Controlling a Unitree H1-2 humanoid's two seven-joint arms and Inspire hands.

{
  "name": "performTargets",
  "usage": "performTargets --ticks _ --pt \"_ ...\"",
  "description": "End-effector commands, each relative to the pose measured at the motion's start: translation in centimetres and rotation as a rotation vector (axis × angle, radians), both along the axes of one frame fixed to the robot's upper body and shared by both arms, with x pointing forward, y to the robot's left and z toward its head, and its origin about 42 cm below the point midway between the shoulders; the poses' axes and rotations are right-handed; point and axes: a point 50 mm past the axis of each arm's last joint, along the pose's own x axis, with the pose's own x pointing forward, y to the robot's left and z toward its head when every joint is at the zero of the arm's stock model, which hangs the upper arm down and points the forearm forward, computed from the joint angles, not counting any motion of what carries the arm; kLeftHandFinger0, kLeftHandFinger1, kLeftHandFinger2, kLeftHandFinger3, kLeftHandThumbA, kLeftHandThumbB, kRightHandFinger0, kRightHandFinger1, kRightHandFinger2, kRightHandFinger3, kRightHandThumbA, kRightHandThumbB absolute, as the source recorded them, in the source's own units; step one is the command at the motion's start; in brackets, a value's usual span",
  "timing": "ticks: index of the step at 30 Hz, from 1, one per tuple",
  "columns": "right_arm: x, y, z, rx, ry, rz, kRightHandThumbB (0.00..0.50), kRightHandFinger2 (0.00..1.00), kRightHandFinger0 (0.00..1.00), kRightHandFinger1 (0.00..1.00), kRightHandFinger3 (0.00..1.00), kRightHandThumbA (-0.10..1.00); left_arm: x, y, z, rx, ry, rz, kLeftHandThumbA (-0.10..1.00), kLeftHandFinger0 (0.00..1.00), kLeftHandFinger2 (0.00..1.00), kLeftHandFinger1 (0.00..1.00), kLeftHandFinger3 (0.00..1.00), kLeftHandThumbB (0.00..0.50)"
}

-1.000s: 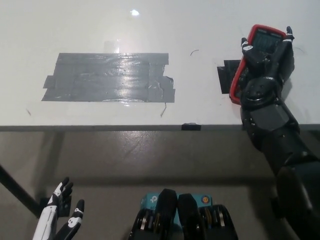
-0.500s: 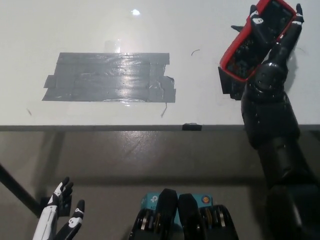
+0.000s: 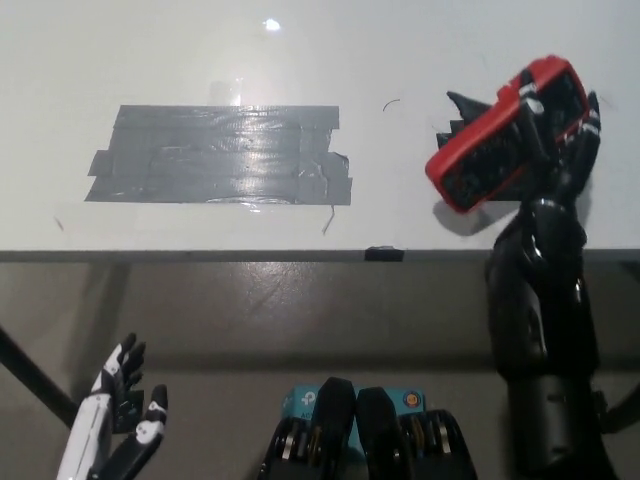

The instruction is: The robot first picks the multimeter with right hand and then unfolds the black stand on the back of it using left hand

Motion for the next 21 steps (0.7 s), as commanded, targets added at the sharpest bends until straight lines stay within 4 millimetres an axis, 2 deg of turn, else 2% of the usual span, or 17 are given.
performTargets --ticks 1,3,4,6,7,9,10,11,13,14,17,18,19,20,21 --pt "-10.4 2.6 14.8 0.549 -0.680 0.598 0.065 0.74 0.00 0.34 1.00 -0.10 0.2 -3.2 15.5 -0.014 -0.588 -0.156 0.73 0.90 1.00 1.00 1.00 0.231" --pt "-12.7 3.1 14.5 0.558 -0.711 0.649 0.081 0.74 0.00 0.36 1.00 -0.10 1.2 -3.8 17.9 -0.026 -0.647 -0.178 0.76 0.90 1.00 1.00 1.00 0.258" --pt "-13.6 3.2 14.4 0.557 -0.719 0.672 0.106 0.74 0.00 0.37 1.00 -0.10 1.5 -4.0 18.7 -0.023 -0.661 -0.174 0.78 0.89 1.00 1.00 1.00 0.271" --pt "-16.0 3.3 14.3 0.549 -0.756 0.713 0.098 0.74 0.00 0.36 1.00 -0.10 2.4 -4.5 20.1 -0.030 -0.688 -0.186 0.79 0.91 1.00 1.00 1.00 0.287" --pt "-17.1 3.4 14.4 0.550 -0.771 0.723 0.115 0.76 0.00 0.35 1.00 -0.10 2.9 -4.7 20.7 -0.028 -0.705 -0.196 0.79 0.91 1.00 1.00 1.00 0.285" --pt "-17.8 3.7 14.7 0.560 -0.787 0.741 0.126 0.74 0.00 0.27 0.84 -0.10 3.7 -4.8 21.4 -0.024 -0.730 -0.204 0.78 0.88 1.00 1.00 1.00 0.291" --pt "-18.5 3.6 14.9 0.552 -0.805 0.760 0.140 0.71 0.00 0.24 0.93 -0.10 4.1 -5.1 21.8 -0.024 -0.737 -0.212 0.80 0.87 1.00 1.00 1.00 0.305" --pt "-19.2 3.6 15.0 0.555 -0.816 0.780 0.129 0.67 0.00 0.22 0.92 -0.10 4.3 -5.4 22.1 -0.030 -0.739 -0.223 0.79 0.84 1.00 0.99 1.00 0.315" --pt "-20.3 3.5 15.4 0.551 -0.840 0.811 0.118 0.65 0.00 0.20 0.74 -0.10 4.7 -6.1 22.4 -0.017 -0.739 -0.227 0.83 0.87 1.00 1.00 1.00 0.343" --pt "-20.8 3.5 15.8 0.541 -0.863 0.824 0.122 0.68 0.00 0.20 0.71 -0.10 5.3 -6.5 23.0 -0.001 -0.765 -0.231 0.86 0.87 1.00 1.00 1.00 0.335" --pt "-21.8 3.7 16.2 0.539 -0.893 0.862 0.104 0.72 0.00 0.22 0.81 -0.10 6.0 -7.1 23.5 0.018 -0.784 -0.239 0.88 0.90 1.00 1.00 1.00 0.344" --pt "-22.1 3.7 16.1 0.535 -0.898 0.867 0.094 0.69 0.00 0.22 0.82 -0.10 6.1 -7.3 23.5 0.011 -0.782 -0.247 0.85 0.92 1.00 1.00 1.00 0.342" --pt "-22.6 3.9 16.1 0.533 -0.910 0.884 0.085 0.69 0.00 0.23 0.76 -0.10 6.5 -7.8 23.7 0.006 -0.781 -0.257 0.84 0.92 1.00 1.00 1.00 0.332" --pt "-22.8 4.1 16.0 0.528 -0.920 0.892 0.088 0.68 0.00 0.23 0.54 -0.10 6.8 -8.1 23.8 0.012 -0.782 -0.256 0.84 0.92 1.00 1.00 1.00 0.330" --pt "-23.1 4.3 16.2 0.533 -0.937 0.904 0.094 0.69 0.00 0.23 0.62 -0.10 7.0 -8.4 24.1 0.007 -0.784 -0.258 0.83 0.93 1.00 1.00 1.00 0.321"
